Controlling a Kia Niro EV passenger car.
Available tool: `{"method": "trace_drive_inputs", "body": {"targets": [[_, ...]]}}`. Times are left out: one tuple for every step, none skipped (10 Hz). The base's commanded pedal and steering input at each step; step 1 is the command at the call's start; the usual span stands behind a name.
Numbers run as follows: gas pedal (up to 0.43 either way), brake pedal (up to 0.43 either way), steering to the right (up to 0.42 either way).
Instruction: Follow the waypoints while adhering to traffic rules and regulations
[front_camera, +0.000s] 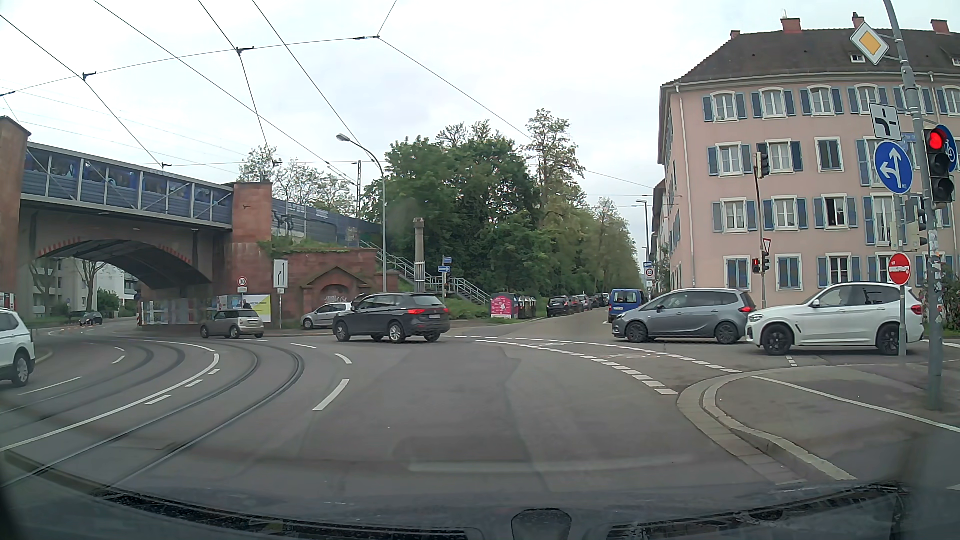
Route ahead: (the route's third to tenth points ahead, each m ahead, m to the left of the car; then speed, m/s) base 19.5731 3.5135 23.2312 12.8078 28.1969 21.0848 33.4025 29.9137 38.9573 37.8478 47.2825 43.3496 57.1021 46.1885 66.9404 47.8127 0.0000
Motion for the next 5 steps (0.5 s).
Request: {"method": "trace_drive_inputs", "body": {"targets": [[0.0,0.238,-0.008],[0.0,0.238,-0.008],[0.0,0.244,-0.008],[0.0,0.244,-0.008],[0.0,0.238,-0.008]]}}
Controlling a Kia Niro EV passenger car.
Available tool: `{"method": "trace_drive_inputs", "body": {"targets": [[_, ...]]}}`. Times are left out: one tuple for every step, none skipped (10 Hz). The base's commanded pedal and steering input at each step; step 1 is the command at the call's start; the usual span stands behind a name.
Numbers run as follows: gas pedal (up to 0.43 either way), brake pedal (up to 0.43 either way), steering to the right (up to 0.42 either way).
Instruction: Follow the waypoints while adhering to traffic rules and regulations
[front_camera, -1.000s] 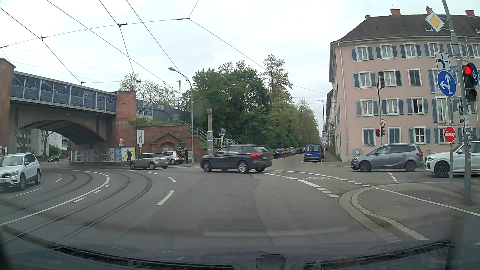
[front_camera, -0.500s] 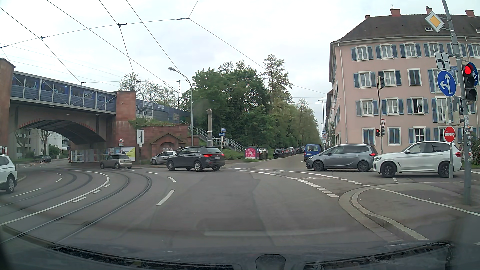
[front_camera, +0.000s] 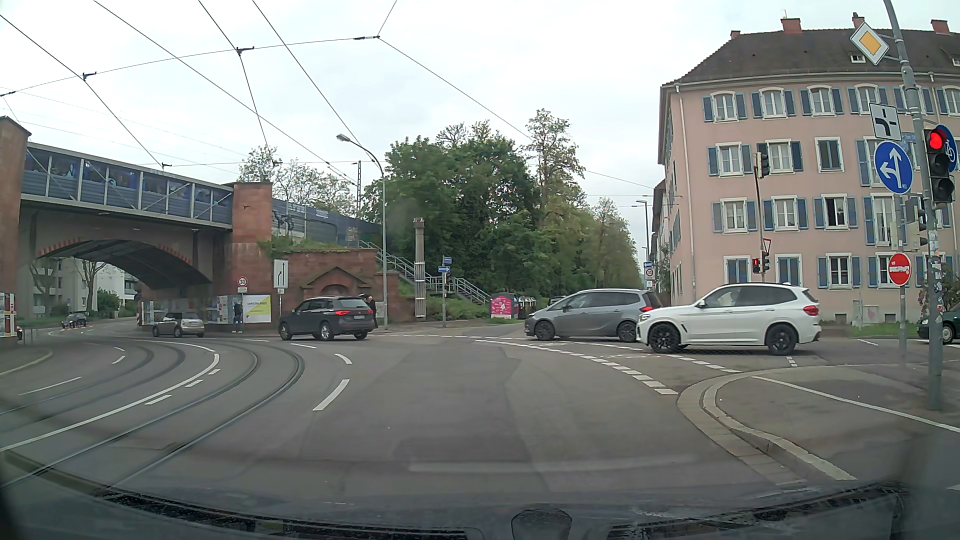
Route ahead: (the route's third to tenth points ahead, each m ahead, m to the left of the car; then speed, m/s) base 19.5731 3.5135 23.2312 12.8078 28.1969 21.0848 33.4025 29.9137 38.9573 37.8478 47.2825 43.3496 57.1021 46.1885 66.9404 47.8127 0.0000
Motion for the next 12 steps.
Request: {"method": "trace_drive_inputs", "body": {"targets": [[0.0,0.244,-0.008],[0.0,0.238,-0.008],[0.0,0.238,-0.008],[0.0,0.244,-0.008],[0.0,0.238,-0.008],[0.0,0.244,-0.008],[0.0,0.244,-0.008],[0.0,0.238,-0.008],[0.0,0.244,-0.008],[0.0,0.244,-0.008],[0.0,0.244,-0.008],[0.0,0.244,-0.008]]}}
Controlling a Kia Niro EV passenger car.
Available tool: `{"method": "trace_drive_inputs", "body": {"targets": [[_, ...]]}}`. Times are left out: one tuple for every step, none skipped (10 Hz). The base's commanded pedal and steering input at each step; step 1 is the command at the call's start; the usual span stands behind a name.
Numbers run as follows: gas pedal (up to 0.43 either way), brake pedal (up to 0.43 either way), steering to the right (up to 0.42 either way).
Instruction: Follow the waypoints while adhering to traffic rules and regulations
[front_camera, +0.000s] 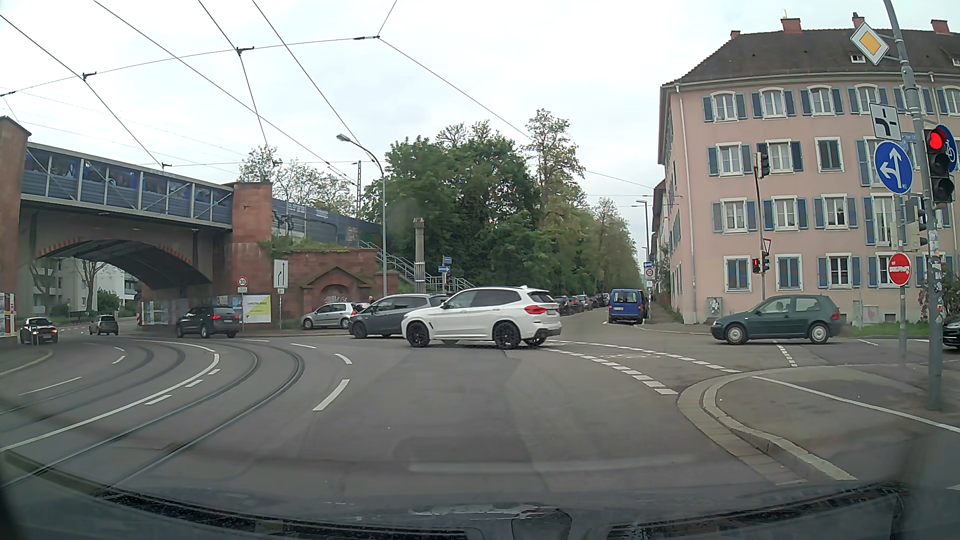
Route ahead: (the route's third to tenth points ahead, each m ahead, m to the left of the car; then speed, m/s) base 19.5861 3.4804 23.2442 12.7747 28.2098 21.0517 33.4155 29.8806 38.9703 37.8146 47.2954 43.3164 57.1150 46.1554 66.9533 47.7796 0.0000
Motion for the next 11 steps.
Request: {"method": "trace_drive_inputs", "body": {"targets": [[0.0,0.244,-0.008],[0.0,0.238,-0.008],[0.0,0.244,-0.008],[0.0,0.238,-0.008],[0.0,0.238,-0.008],[0.0,0.238,-0.008],[0.0,0.238,-0.008],[0.0,0.244,-0.008],[0.0,0.238,-0.008],[0.0,0.244,-0.008],[0.0,0.244,-0.008]]}}
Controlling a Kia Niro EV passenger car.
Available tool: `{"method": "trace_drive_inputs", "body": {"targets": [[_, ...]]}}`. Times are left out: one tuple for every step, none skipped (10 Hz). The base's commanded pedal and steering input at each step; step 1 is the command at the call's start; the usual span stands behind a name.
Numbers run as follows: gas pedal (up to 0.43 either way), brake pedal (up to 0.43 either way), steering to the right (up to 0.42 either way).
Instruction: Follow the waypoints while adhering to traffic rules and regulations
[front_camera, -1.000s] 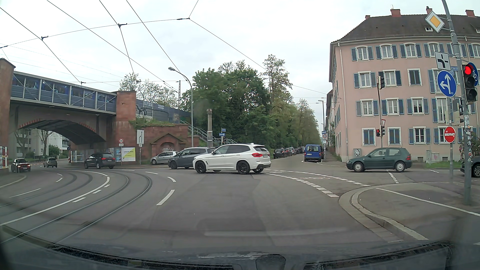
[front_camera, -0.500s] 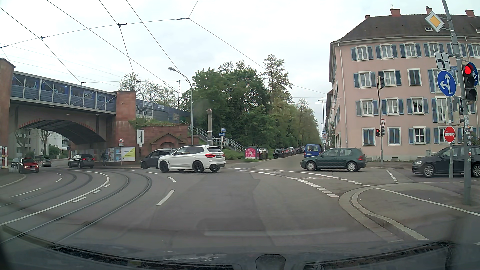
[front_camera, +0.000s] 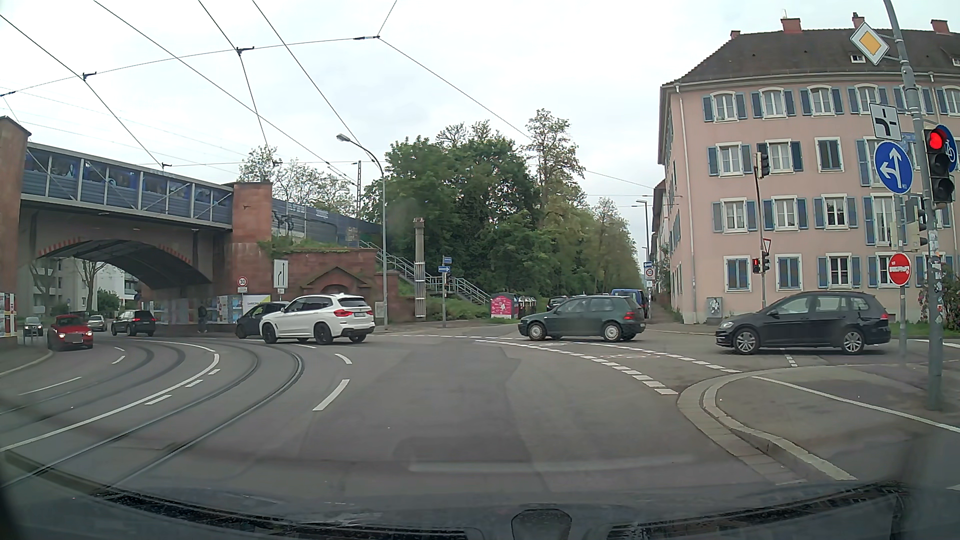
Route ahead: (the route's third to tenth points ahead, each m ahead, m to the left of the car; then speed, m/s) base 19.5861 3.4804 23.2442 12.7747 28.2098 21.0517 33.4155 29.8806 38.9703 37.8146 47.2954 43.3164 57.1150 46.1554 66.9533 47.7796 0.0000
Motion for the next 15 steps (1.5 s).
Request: {"method": "trace_drive_inputs", "body": {"targets": [[0.0,0.244,-0.008],[0.0,0.238,-0.008],[0.0,0.244,-0.008],[0.0,0.244,-0.008],[0.0,0.244,-0.008],[0.0,0.244,-0.008],[0.0,0.244,-0.008],[0.0,0.238,-0.008],[0.0,0.238,-0.008],[0.0,0.244,-0.008],[0.0,0.238,-0.008],[0.0,0.238,-0.008],[0.0,0.244,-0.008],[0.0,0.244,-0.008],[0.0,0.244,-0.008]]}}
